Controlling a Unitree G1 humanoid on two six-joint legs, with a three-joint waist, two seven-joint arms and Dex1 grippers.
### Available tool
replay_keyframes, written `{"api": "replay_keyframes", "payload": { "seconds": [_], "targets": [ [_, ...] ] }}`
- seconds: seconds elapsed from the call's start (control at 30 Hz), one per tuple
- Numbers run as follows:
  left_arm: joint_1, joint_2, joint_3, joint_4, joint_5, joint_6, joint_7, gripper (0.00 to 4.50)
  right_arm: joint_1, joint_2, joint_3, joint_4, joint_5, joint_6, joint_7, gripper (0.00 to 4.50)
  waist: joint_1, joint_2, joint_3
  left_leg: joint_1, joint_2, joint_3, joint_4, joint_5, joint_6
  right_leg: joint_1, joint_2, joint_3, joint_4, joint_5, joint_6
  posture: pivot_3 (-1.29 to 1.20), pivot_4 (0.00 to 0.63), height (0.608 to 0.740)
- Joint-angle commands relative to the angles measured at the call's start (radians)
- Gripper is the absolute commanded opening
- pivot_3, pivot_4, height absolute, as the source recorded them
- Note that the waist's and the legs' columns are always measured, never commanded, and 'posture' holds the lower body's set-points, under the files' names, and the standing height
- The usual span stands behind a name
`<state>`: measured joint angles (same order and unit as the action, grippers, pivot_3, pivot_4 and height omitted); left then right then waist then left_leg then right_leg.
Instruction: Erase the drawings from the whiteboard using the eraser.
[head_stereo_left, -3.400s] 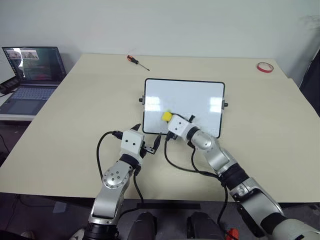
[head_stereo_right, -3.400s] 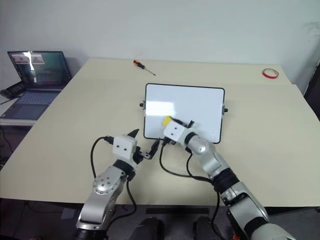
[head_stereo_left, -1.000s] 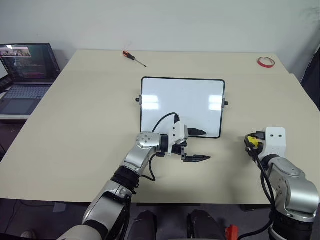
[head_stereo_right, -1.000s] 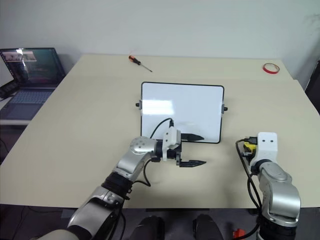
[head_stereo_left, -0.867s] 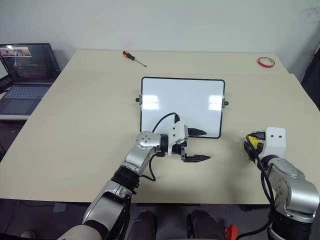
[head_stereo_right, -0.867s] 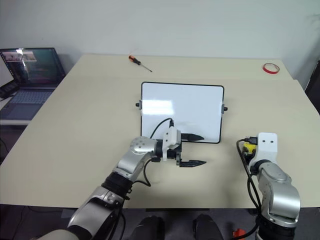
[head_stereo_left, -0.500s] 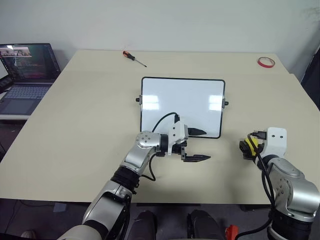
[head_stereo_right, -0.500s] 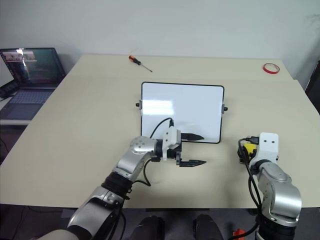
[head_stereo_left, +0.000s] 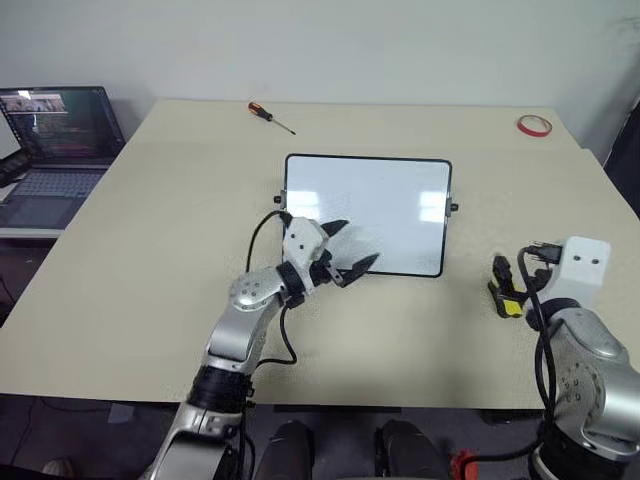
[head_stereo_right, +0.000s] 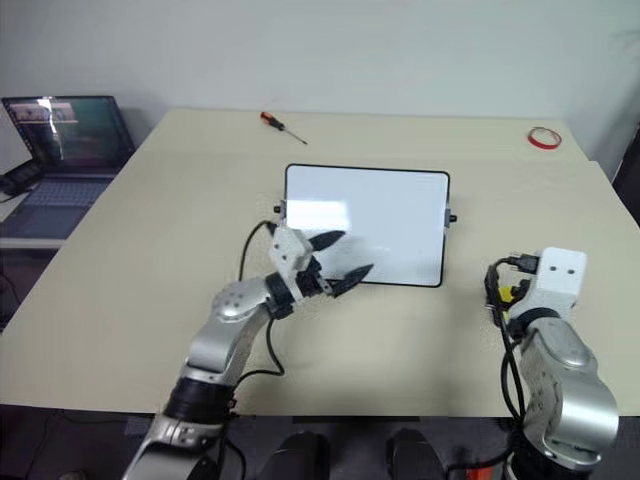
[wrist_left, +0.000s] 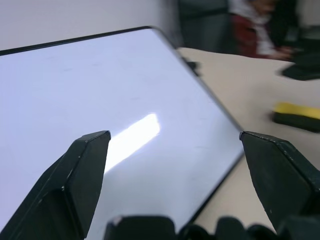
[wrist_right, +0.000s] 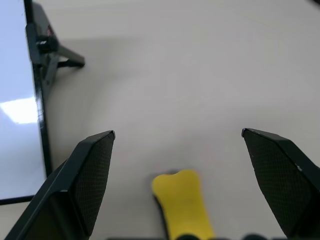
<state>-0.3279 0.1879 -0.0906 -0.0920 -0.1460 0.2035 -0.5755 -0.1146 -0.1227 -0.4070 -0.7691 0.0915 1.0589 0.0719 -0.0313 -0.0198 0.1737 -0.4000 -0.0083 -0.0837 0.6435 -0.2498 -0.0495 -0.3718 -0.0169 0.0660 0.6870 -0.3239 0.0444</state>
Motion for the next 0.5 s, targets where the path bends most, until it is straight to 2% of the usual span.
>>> {"api": "replay_keyframes", "payload": {
  "seconds": [0.03, 0.1, 0.17, 0.33, 0.5],
  "targets": [
    [0.088, -0.009, 0.026, -0.105, 0.060, -0.002, 0.130, 4.50, 0.072, 0.008, -0.002, -0.041, -0.016, -0.158, -0.012, 4.47, 0.000, 0.000, 0.000, 0.000, 0.000, 0.000, 0.000, 0.000, 0.000, 0.000, 0.000, 0.000, 0.000, 0.000, 0.000, 0.00, 0.150, 0.740],
    [0.183, -0.028, 0.060, -0.146, 0.111, -0.031, 0.242, 4.50, 0.195, -0.019, 0.052, -0.020, -0.069, -0.337, 0.003, 4.47, 0.000, 0.001, -0.001, 0.001, 0.000, 0.001, 0.000, 0.000, 0.000, 0.000, 0.000, 0.001, 0.001, 0.000, 0.000, 0.00, 0.150, 0.740],
    [0.239, -0.043, 0.083, -0.179, 0.139, -0.031, 0.315, 4.50, 0.272, -0.001, 0.061, -0.005, -0.073, -0.441, -0.004, 4.47, -0.001, 0.001, -0.001, 0.001, 0.000, 0.001, -0.001, 0.000, 0.000, 0.000, 0.000, 0.001, 0.000, 0.000, 0.000, 0.00, 0.150, 0.740],
    [0.315, -0.048, 0.108, -0.217, 0.165, -0.030, 0.396, 4.50, 0.381, 0.015, 0.086, -0.001, -0.093, -0.561, -0.014, 4.47, 0.000, 0.000, -0.001, 0.003, 0.000, 0.001, 0.001, 0.000, 0.000, 0.002, -0.001, 0.001, 0.003, 0.000, 0.000, 0.00, 0.150, 0.740],
    [0.353, -0.040, 0.090, -0.223, 0.167, -0.035, 0.398, 4.50, 0.439, 0.008, 0.122, 0.002, -0.105, -0.612, -0.009, 4.47, 0.000, 0.001, -0.003, 0.004, 0.000, 0.002, 0.001, 0.000, 0.000, 0.003, 0.000, 0.001, 0.003, 0.000, 0.000, 0.00, 0.150, 0.740]
  ]
}}
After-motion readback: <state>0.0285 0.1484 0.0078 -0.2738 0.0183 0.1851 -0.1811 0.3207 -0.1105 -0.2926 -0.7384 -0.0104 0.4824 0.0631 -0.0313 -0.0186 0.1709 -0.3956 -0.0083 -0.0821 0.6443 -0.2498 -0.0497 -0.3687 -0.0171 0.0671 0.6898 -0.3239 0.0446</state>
